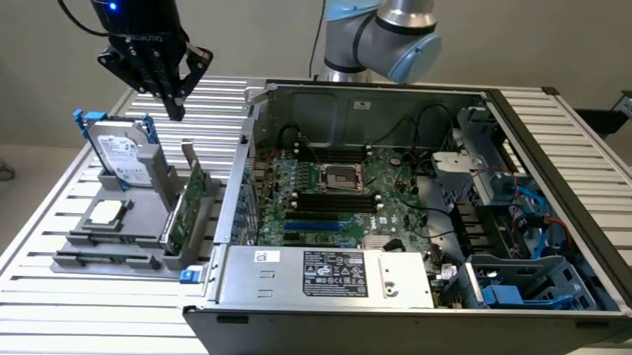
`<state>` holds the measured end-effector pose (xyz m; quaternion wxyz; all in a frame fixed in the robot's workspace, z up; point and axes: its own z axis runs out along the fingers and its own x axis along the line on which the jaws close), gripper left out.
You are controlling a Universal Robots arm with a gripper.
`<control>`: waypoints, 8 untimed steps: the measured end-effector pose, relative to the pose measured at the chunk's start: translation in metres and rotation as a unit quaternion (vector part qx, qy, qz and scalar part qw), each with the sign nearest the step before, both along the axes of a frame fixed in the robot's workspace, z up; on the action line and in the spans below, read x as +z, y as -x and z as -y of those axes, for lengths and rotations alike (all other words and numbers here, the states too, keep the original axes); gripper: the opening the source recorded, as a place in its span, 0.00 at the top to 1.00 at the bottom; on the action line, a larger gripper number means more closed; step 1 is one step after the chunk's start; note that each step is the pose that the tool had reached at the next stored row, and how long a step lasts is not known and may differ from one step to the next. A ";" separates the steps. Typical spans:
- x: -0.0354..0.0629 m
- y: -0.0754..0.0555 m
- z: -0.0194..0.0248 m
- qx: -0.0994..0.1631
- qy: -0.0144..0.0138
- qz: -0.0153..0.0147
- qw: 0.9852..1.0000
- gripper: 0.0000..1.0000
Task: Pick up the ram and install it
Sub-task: 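Reach for the ram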
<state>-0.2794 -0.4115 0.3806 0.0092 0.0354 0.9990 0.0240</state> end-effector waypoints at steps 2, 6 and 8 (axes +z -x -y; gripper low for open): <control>-0.0013 0.009 0.0008 0.000 0.000 0.000 1.000 0.89; -0.0049 0.027 0.0037 0.000 0.000 -0.001 1.000 0.89; -0.0072 0.034 0.0052 0.000 0.000 -0.002 1.000 0.89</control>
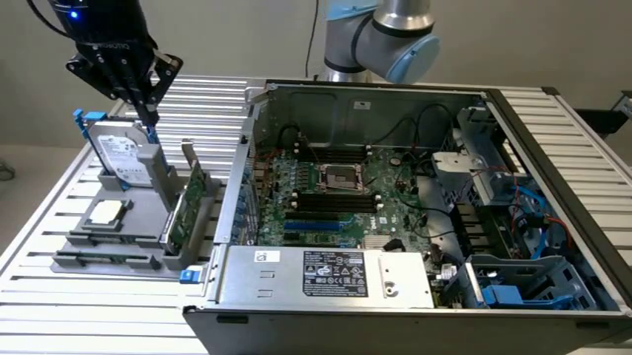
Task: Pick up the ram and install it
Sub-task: 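Reach for the ram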
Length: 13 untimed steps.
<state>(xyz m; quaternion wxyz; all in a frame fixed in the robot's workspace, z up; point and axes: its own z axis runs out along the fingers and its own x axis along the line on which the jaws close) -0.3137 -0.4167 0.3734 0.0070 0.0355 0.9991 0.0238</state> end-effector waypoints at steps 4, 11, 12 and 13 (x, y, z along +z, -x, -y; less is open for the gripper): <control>-0.0042 0.012 0.0027 0.000 0.001 -0.004 1.000 0.89; -0.0110 0.027 0.0093 0.000 0.001 -0.014 1.000 0.89; -0.0120 0.028 0.0109 0.000 0.001 -0.015 1.000 0.89; -0.0128 0.029 0.0129 0.000 0.001 -0.017 1.000 0.89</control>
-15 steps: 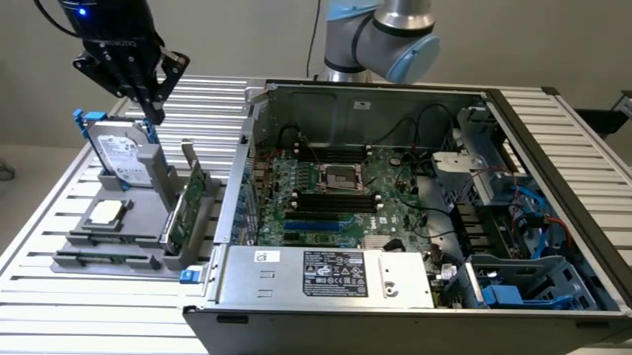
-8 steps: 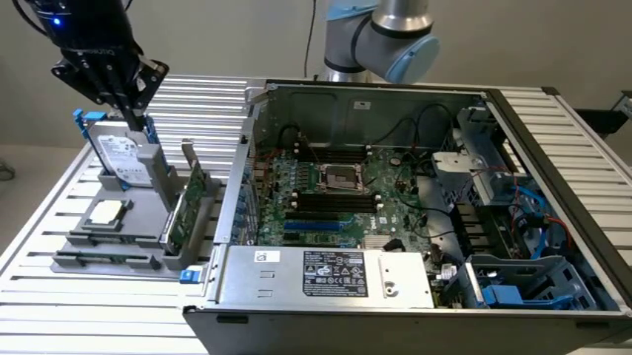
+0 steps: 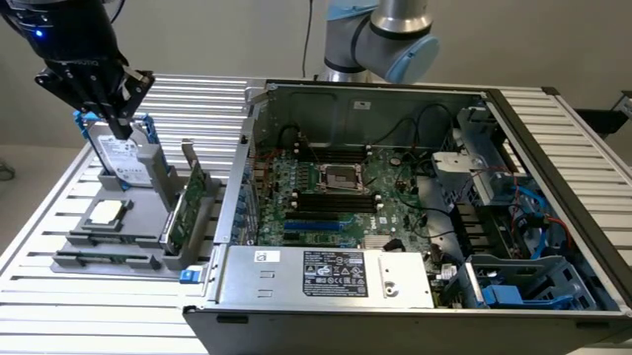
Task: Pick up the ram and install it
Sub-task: 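Reach for the ram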
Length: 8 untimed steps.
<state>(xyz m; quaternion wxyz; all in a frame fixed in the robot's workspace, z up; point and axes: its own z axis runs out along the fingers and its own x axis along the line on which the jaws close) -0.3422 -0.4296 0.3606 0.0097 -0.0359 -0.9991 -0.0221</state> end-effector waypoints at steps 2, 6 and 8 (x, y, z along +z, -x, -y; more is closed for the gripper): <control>-0.0013 0.001 0.0046 0.000 0.000 -0.003 1.000 0.89; -0.0036 0.002 0.0139 0.000 0.000 -0.006 1.000 0.89; -0.0046 0.002 0.0189 0.000 0.000 -0.007 1.000 0.89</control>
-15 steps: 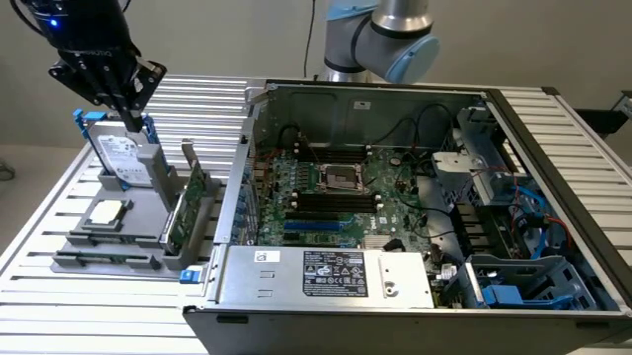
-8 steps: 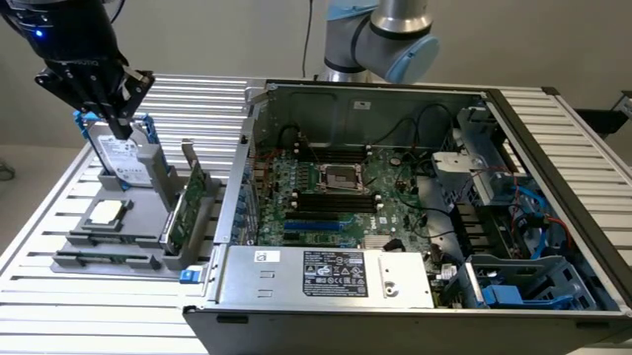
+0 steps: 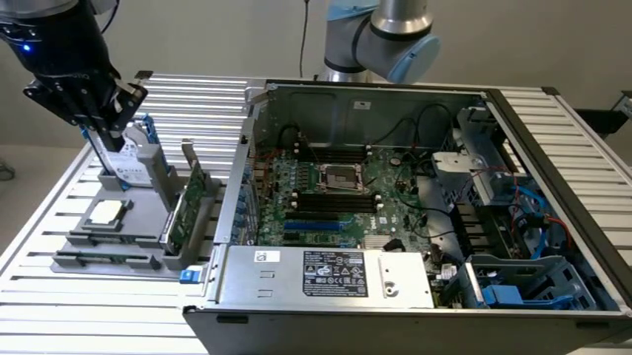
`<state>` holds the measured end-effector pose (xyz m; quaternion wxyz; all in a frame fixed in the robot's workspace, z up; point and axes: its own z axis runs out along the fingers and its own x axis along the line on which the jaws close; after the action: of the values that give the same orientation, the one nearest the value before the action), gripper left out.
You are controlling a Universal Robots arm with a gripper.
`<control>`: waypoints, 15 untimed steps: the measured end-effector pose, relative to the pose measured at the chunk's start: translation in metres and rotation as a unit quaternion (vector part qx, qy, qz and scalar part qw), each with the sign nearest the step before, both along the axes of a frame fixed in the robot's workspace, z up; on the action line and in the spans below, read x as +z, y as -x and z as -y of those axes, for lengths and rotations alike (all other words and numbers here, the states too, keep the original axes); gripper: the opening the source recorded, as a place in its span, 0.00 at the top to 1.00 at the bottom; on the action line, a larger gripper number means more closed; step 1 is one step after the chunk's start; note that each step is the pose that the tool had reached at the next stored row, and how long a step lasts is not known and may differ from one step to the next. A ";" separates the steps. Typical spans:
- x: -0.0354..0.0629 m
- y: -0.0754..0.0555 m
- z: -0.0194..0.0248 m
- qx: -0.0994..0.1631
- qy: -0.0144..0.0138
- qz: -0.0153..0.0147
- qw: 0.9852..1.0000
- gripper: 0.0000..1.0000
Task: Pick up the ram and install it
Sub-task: 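Reach for the ram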
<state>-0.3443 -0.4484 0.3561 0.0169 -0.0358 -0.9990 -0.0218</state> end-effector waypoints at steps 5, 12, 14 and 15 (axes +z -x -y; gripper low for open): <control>-0.0020 0.001 0.0121 0.001 0.000 -0.001 1.000 0.89; -0.0054 0.004 0.0255 0.004 0.000 -0.001 1.000 0.89; -0.0070 0.005 0.0281 0.005 0.000 -0.001 1.000 0.89; -0.0078 0.006 0.0289 0.005 0.000 -0.001 1.000 0.89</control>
<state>-0.3498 -0.4774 0.3483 0.0184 -0.0305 -0.9991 -0.0217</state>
